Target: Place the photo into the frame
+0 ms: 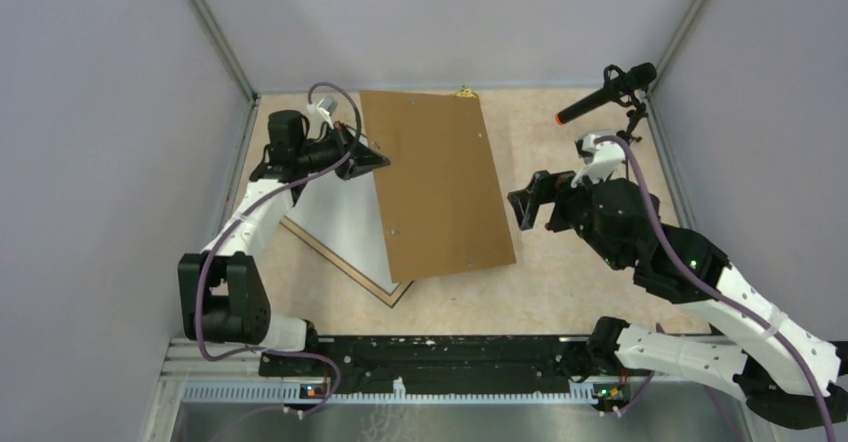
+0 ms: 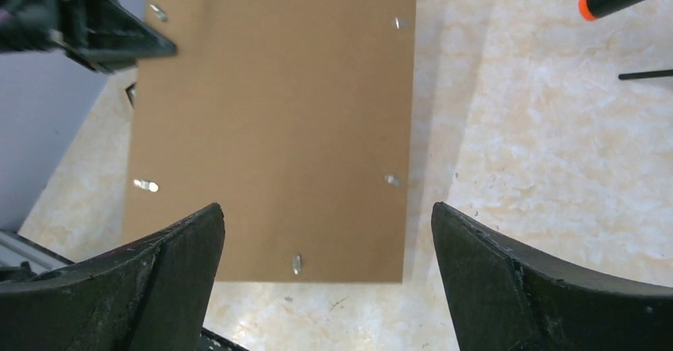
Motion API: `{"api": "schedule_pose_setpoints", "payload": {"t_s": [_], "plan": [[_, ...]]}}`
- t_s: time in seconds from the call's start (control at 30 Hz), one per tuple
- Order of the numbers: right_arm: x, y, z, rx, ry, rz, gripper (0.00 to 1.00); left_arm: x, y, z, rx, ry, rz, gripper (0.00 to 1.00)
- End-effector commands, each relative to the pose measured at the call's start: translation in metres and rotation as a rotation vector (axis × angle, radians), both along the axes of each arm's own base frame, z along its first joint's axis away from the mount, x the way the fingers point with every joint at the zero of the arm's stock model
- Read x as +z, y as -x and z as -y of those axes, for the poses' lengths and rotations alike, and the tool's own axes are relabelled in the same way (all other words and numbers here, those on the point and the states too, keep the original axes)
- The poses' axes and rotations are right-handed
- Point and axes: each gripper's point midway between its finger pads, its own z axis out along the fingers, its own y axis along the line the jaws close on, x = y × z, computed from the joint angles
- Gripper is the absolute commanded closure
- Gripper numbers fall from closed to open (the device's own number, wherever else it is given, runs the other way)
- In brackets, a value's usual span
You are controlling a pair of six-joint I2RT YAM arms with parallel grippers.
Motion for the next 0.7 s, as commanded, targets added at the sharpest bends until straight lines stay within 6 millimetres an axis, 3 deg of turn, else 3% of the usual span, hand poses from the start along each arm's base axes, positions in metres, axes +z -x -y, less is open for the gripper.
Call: {"api": "schedule_pose_setpoints", "payload": {"t_s": [0.0,0.27,0.57,0.67], "plan": [[-0.006,-0.009,-0.010,-0.019,0.002,-0.016,0.01,0.053,0.000,-0.025,-0.002,0.059,0.215,1.00],[-0.014,-0.013,-0.009,-0.033,0.042,-0.018,0.01,0.023,-0.004,-0.103,0.399,0.023,0.116,1.00],[-0.023,-0.013,-0.022,0.008,0.070,-0.055,0.01,-0.016,0.002,-0.155,0.670,-0.104,0.054,1.00],[-0.030,-0.012,-0.025,0.016,0.063,-0.074,0.01,-0.028,0.003,-0.160,0.699,-0.065,0.063,1.00]]}}
